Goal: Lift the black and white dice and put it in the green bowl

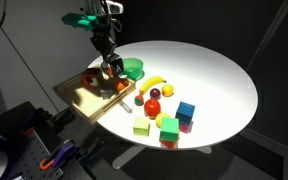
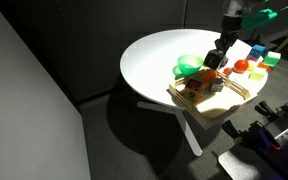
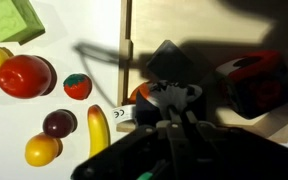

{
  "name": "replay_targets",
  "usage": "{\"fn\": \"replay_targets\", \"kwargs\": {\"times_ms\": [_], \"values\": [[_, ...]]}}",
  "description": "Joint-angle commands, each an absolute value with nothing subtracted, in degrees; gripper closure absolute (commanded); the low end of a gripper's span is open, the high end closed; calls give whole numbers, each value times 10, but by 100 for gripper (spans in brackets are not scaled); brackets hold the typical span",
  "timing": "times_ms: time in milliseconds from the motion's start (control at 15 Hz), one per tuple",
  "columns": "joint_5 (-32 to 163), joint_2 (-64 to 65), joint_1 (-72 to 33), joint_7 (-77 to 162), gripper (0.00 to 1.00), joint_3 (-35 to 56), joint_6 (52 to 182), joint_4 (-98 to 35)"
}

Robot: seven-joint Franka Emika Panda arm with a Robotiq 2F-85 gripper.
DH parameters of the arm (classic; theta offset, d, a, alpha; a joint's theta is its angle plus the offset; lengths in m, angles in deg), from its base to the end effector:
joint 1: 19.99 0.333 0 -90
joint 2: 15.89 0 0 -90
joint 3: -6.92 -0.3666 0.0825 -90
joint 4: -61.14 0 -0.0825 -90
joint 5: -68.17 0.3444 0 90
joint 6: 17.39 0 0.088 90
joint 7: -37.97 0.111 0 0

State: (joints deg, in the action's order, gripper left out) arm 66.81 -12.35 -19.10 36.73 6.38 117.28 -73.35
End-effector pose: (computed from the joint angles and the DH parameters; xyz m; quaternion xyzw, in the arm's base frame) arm 0.4778 0.0115 0.3770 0.9990 0.0319 -0.0293 0.0079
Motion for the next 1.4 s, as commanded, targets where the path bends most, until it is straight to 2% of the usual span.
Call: {"fn": "replay_targets", "kwargs": {"times_ms": [0, 600, 1333], "values": [[649, -131, -180, 367, 97, 53, 1171, -741], [653, -104, -183, 373, 97, 58, 1151, -686], [661, -2, -186, 365, 97, 61, 1094, -554]]}}
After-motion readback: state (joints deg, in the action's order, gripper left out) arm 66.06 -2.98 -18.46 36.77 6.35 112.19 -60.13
